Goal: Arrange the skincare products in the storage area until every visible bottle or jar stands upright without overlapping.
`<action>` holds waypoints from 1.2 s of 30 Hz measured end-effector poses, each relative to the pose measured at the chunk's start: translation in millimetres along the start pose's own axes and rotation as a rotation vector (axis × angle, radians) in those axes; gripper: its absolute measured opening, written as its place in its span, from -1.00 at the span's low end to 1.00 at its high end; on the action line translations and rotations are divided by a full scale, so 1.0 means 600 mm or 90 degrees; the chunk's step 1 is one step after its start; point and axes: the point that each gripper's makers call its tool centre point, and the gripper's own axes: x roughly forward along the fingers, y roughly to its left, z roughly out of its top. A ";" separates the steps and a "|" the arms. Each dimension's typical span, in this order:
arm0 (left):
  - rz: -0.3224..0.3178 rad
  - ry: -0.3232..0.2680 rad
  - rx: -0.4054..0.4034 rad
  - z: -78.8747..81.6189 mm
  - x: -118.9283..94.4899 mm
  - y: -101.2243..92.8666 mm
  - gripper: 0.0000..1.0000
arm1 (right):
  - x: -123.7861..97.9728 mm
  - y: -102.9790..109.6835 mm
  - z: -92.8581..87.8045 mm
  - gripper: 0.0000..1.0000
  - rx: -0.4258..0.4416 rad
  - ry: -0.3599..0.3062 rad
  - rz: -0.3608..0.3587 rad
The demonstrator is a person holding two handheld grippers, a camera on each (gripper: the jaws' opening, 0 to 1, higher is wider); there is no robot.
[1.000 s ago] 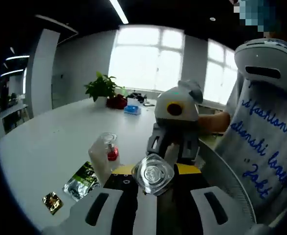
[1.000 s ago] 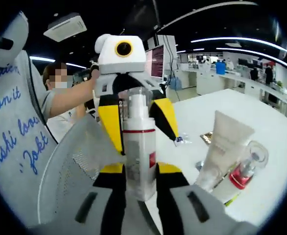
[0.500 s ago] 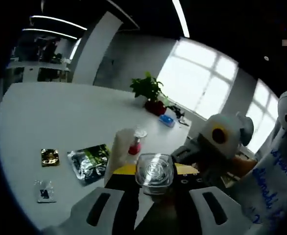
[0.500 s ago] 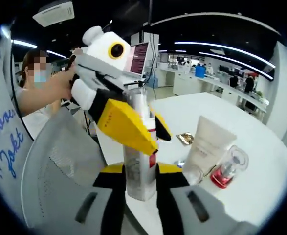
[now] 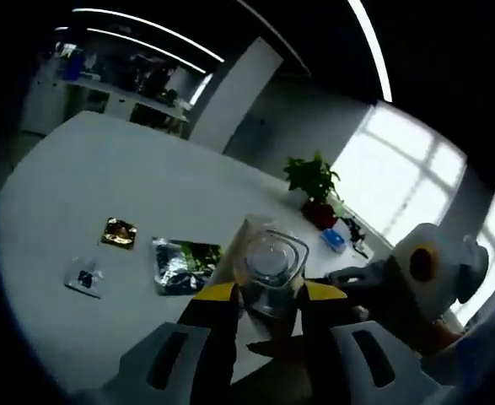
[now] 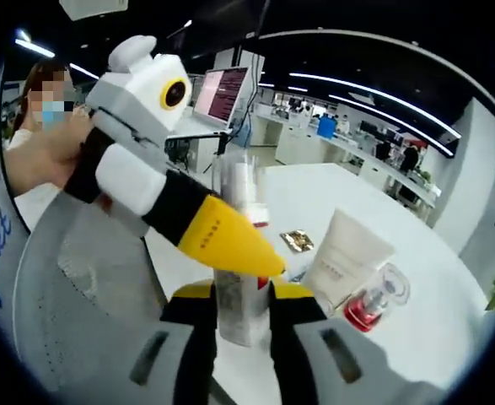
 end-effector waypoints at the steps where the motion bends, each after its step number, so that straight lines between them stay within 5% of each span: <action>1: -0.001 -0.004 -0.008 -0.003 0.000 -0.002 -0.51 | 0.000 0.001 0.000 -0.55 0.001 -0.001 0.001; 6: 0.004 -0.017 -0.016 -0.007 -0.001 -0.013 -0.56 | 0.000 0.006 0.000 -0.54 0.005 -0.005 -0.001; 13: -0.030 0.007 0.056 -0.008 -0.006 -0.025 -0.58 | -0.007 0.010 0.003 -0.52 0.012 -0.021 0.022; 17: -0.086 0.050 0.151 -0.005 -0.007 -0.034 -0.58 | -0.016 0.015 0.007 -0.52 0.024 -0.033 0.056; 21: -0.155 0.098 0.183 -0.008 -0.019 -0.051 -0.59 | -0.026 0.021 0.013 -0.53 0.028 -0.053 0.092; 25: -0.216 0.135 0.313 -0.019 -0.029 -0.072 -0.59 | -0.026 0.031 0.013 -0.55 0.020 -0.053 0.119; 36: -0.375 0.244 0.521 -0.052 -0.060 -0.100 -0.59 | -0.031 0.075 0.010 -0.54 -0.023 -0.052 0.219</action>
